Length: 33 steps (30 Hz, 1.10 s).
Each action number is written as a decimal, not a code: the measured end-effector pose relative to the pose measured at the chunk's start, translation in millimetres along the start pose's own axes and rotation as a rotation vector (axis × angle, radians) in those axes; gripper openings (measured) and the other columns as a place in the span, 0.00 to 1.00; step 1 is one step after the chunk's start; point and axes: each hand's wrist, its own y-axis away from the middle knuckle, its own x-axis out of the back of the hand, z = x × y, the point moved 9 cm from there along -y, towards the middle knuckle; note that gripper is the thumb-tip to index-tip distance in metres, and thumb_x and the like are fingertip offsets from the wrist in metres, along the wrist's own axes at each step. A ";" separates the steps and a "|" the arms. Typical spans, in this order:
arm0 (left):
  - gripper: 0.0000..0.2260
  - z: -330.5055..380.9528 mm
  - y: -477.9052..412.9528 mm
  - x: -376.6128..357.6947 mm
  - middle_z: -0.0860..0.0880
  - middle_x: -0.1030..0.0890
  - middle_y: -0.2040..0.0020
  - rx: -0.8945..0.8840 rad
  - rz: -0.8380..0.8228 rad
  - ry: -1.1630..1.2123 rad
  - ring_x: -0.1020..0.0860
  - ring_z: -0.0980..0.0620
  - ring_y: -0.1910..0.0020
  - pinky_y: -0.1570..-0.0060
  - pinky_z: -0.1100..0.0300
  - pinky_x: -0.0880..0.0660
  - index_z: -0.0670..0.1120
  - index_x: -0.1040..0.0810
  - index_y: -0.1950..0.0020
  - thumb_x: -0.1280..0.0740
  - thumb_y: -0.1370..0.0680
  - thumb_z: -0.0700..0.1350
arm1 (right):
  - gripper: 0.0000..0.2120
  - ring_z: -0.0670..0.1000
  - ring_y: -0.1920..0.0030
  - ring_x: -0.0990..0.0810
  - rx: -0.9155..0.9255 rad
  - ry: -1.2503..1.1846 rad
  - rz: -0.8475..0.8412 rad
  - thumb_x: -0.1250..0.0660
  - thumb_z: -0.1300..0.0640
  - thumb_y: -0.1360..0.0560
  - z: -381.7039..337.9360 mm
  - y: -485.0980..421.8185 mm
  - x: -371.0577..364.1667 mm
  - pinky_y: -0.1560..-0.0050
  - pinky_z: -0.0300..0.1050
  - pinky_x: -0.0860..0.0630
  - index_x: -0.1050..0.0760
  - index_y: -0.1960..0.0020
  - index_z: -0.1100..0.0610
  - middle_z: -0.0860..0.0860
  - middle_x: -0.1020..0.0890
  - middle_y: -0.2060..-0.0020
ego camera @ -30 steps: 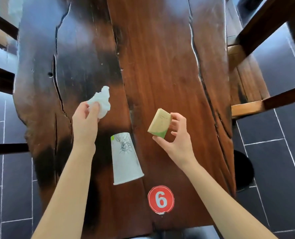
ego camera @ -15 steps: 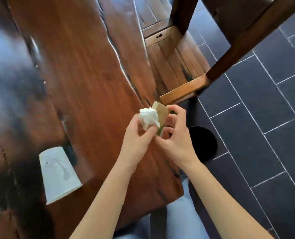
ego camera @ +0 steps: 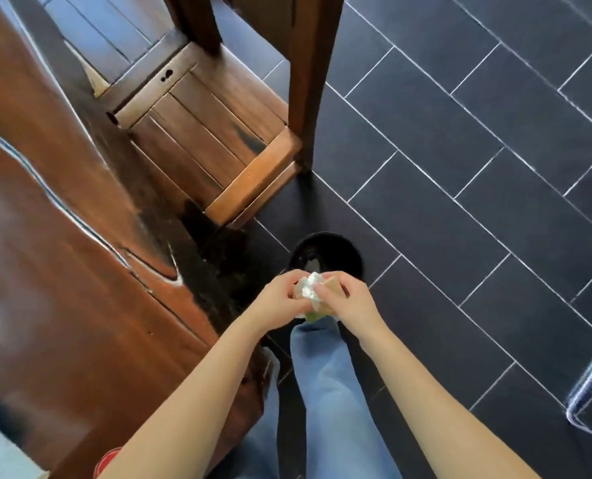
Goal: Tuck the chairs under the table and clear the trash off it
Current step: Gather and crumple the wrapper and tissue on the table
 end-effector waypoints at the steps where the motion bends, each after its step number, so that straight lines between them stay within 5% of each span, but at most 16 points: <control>1: 0.20 -8.0 -9.9 -12.4 0.50 0.19 0.54 0.063 -0.012 0.023 0.20 0.54 0.56 0.53 0.55 0.21 0.50 0.25 0.40 0.28 0.31 0.44 | 0.07 0.51 0.50 0.18 -0.049 -0.023 0.029 0.29 0.51 0.26 15.7 -4.0 9.1 0.47 0.52 0.20 0.21 0.49 0.50 0.47 0.17 0.55; 4: 0.20 -36.1 -29.9 -39.5 0.47 0.20 0.50 0.282 0.078 0.225 0.21 0.52 0.53 0.58 0.61 0.24 0.47 0.26 0.38 0.28 0.29 0.43 | 0.06 0.53 0.51 0.18 -0.145 -0.107 0.127 0.28 0.53 0.27 49.4 -14.4 32.4 0.47 0.58 0.20 0.21 0.51 0.53 0.52 0.17 0.55; 8: 0.03 -57.6 -39.8 -68.1 0.47 0.21 0.55 0.424 0.225 0.435 0.22 0.50 0.56 0.57 0.57 0.24 0.48 0.21 0.54 0.32 0.26 0.45 | 0.08 0.52 0.53 0.19 -0.189 -0.098 0.241 0.31 0.49 0.25 74.6 -28.7 48.3 0.48 0.57 0.20 0.23 0.52 0.53 0.51 0.18 0.56; 12: 0.11 -67.8 -49.8 -76.0 0.45 0.20 0.49 0.507 0.326 0.542 0.20 0.48 0.49 0.51 0.52 0.19 0.44 0.21 0.45 0.31 0.26 0.45 | 0.11 0.52 0.54 0.19 -0.254 -0.047 0.200 0.34 0.46 0.24 97.1 -47.1 47.7 0.50 0.55 0.20 0.24 0.51 0.53 0.51 0.19 0.56; 16: 0.12 -72.8 -64.0 -65.6 0.44 0.20 0.46 0.550 0.351 0.501 0.21 0.50 0.54 0.64 0.60 0.25 0.45 0.23 0.43 0.32 0.25 0.46 | 0.12 0.48 0.56 0.20 -0.362 -0.115 0.146 0.32 0.51 0.25 113.6 -61.8 46.3 0.57 0.46 0.18 0.26 0.44 0.53 0.50 0.20 0.52; 21: 0.27 -88.7 -63.4 -70.7 0.42 0.30 0.31 0.698 0.263 0.576 0.21 0.45 0.45 0.56 0.55 0.26 0.45 0.44 0.24 0.37 0.20 0.47 | 0.20 0.57 0.41 0.23 -0.386 0.022 0.159 0.39 0.58 0.23 117.3 -67.9 55.8 0.39 0.57 0.25 0.33 0.32 0.54 0.54 0.25 0.38; 27: 0.26 -92.5 -55.2 -73.5 0.45 0.29 0.31 0.662 0.224 0.494 0.23 0.49 0.44 0.48 0.56 0.29 0.48 0.44 0.24 0.39 0.20 0.48 | 0.20 0.55 0.37 0.27 -0.350 0.092 0.160 0.42 0.59 0.23 113.4 -67.1 58.8 0.36 0.51 0.30 0.34 0.31 0.54 0.54 0.27 0.34; 31: 0.26 -80.6 -47.6 -68.9 0.52 0.25 0.51 0.570 0.239 0.369 0.25 0.54 0.55 0.57 0.62 0.31 0.47 0.43 0.24 0.39 0.21 0.45 | 0.19 0.54 0.39 0.27 -0.306 0.123 0.144 0.42 0.59 0.23 103.8 -57.6 50.8 0.38 0.49 0.30 0.33 0.32 0.54 0.53 0.27 0.35; 33: 0.26 -69.3 -42.1 -62.1 0.50 0.25 0.43 0.489 0.246 0.283 0.25 0.51 0.46 0.48 0.59 0.30 0.48 0.42 0.24 0.39 0.21 0.44 | 0.19 0.52 0.40 0.27 -0.252 0.148 0.144 0.41 0.60 0.22 92.2 -51.5 44.8 0.40 0.48 0.29 0.32 0.32 0.53 0.52 0.27 0.35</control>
